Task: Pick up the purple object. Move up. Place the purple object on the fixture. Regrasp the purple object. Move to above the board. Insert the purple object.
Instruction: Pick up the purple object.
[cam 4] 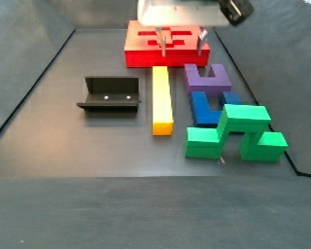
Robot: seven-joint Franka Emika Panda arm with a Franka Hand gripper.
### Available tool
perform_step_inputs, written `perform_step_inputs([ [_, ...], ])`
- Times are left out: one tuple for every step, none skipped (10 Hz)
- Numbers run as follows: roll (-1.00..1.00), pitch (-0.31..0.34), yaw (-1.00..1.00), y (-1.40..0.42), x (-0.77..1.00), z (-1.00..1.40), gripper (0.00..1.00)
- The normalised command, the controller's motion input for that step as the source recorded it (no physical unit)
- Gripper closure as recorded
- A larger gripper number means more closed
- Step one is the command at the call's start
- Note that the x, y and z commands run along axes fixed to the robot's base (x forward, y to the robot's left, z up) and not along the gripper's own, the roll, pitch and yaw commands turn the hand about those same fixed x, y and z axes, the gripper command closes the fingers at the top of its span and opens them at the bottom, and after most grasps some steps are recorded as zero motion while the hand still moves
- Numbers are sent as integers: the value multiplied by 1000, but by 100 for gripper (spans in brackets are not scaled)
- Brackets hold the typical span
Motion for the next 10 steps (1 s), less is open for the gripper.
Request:
perform_step_inputs([
  [0, -137, 11, -6, -306, -389, 0],
  [0, -156, 0, -51, -343, -334, 0],
  [0, -146, 0, -180, -229, -191, 0],
  [0, -104, 0, -106, -129, -163, 0],
  [44, -57, 0, -89, -60, -180, 0],
  [121, 0, 0, 0, 0, -263, 0],
  [190, 74, 0, 9, 151, -314, 0],
  [189, 57, 0, 0, 49, -326, 0],
  [181, 36, 0, 0, 31, -277, 0],
  [177, 30, 0, 9, 0, -251, 0],
])
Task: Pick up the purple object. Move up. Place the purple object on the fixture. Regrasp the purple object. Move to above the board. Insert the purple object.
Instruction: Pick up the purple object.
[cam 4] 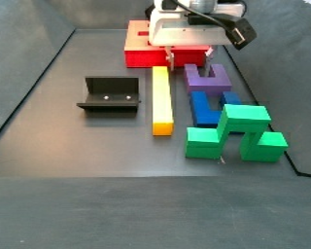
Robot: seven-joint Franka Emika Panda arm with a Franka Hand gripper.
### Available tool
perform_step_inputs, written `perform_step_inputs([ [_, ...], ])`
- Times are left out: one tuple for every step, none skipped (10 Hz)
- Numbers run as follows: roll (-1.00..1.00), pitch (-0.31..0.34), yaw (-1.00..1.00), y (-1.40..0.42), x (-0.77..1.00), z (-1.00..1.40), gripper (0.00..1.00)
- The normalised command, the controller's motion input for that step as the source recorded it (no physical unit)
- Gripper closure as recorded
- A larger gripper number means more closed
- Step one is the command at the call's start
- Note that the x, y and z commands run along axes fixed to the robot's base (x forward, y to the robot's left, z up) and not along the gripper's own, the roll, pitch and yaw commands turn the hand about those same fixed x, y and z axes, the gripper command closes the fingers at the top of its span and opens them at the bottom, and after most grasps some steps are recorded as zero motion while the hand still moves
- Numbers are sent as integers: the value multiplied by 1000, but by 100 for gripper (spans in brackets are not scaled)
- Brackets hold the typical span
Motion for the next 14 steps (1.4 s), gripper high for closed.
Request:
perform_step_inputs([
  [131, 24, 0, 114, 0, -134, 0],
  [61, 6, 0, 137, -80, -3, 0],
  [17, 0, 0, 29, -29, 0, 0],
  [0, -10, 0, -31, 0, -86, 0],
  [-11, 0, -46, -51, -14, -117, 0],
  [-20, 0, -183, 0, -109, -106, 0],
  [0, 0, -69, 0, 0, 0, 0],
  [0, 0, 0, 0, 0, -43, 0],
  [0, 0, -46, -51, 0, -226, 0],
  [0, 0, -46, 0, 0, 0, 0],
  [0, 0, 0, 0, 0, 0, 0],
  [0, 0, 0, 0, 0, 0, 100],
  [0, 0, 0, 0, 0, 0, 100],
  [0, 0, 0, 0, 0, 0, 100],
])
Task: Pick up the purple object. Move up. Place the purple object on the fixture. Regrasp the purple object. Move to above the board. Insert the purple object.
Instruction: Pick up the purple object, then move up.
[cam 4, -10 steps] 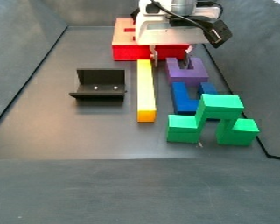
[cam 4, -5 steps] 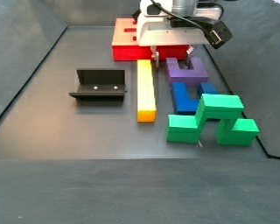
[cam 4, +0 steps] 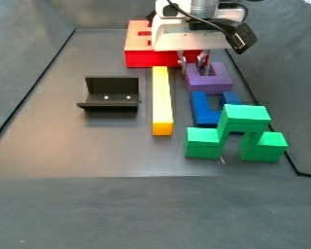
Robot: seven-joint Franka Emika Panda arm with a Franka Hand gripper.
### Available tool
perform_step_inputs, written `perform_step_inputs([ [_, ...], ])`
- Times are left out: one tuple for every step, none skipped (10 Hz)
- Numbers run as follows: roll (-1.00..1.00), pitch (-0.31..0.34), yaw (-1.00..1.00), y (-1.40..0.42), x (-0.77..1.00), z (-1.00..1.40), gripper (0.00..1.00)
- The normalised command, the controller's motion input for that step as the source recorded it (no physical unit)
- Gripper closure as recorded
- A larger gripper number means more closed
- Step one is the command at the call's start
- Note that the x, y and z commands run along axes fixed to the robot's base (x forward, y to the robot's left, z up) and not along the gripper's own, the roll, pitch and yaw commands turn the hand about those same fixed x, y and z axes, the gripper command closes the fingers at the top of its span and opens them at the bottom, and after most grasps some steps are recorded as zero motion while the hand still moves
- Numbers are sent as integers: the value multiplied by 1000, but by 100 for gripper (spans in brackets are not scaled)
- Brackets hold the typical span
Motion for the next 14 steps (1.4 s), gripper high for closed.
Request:
perform_step_inputs([
  [0, 0, 0, 0, 0, 0, 100],
  [0, 0, 0, 0, 0, 0, 100],
  [0, 0, 0, 0, 0, 0, 100],
  [0, 0, 0, 0, 0, 0, 100],
  [0, 0, 0, 0, 0, 0, 100],
  [0, 0, 0, 0, 0, 0, 100],
  [0, 0, 0, 0, 0, 0, 100],
  [0, 0, 0, 0, 0, 0, 100],
  [0, 0, 0, 0, 0, 0, 100],
  [0, 0, 0, 0, 0, 0, 100],
  [0, 0, 0, 0, 0, 0, 100],
  [0, 0, 0, 0, 0, 0, 100],
  [0, 0, 0, 0, 0, 0, 100],
  [0, 0, 0, 0, 0, 833, 100],
])
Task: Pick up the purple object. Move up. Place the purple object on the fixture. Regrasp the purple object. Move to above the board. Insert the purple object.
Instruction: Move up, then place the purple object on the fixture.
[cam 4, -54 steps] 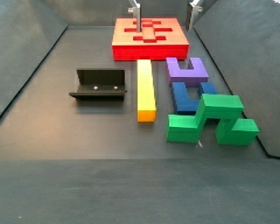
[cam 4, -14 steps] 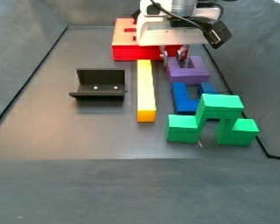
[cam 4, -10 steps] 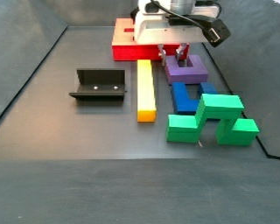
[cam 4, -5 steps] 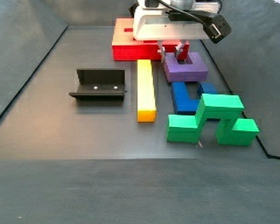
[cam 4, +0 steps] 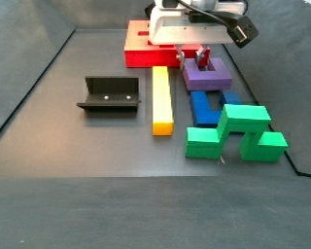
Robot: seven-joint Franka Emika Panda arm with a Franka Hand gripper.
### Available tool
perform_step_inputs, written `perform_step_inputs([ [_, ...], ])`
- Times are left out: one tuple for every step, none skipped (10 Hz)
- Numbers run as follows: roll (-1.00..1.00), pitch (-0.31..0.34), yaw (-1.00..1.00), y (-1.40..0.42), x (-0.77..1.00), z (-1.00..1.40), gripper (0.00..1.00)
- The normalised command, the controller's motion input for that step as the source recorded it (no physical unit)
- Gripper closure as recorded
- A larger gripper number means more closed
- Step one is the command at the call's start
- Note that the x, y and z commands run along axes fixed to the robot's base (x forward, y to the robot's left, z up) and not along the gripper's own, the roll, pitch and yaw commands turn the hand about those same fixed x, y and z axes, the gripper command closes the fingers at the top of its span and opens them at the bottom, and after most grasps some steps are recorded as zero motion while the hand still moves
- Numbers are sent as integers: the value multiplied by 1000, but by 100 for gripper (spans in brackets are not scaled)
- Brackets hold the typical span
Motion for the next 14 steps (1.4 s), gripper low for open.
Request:
perform_step_inputs([
  [4, 31, -28, 13, 11, 735, 100],
  [-6, 45, -29, 3, -3, 582, 100],
  [-33, 29, -14, 11, 10, 296, 100],
  [-17, 0, 0, 9, 6, 0, 100],
  [-323, 51, 0, 226, 357, 166, 100],
  [-571, 51, -117, 277, 714, 294, 100],
  [-489, 51, -257, 231, 871, 100, 100],
  [-440, 29, -257, 246, 891, 0, 100],
  [-389, 69, -280, 223, 906, 0, 100],
  [-363, 100, -306, 191, 920, 0, 100],
  [-366, 160, -274, 169, 917, 0, 100],
  [-346, 211, -231, 154, 929, 66, 100],
  [-349, 243, -209, 140, 929, 117, 100],
  [-349, 289, -177, 114, 929, 191, 100],
])
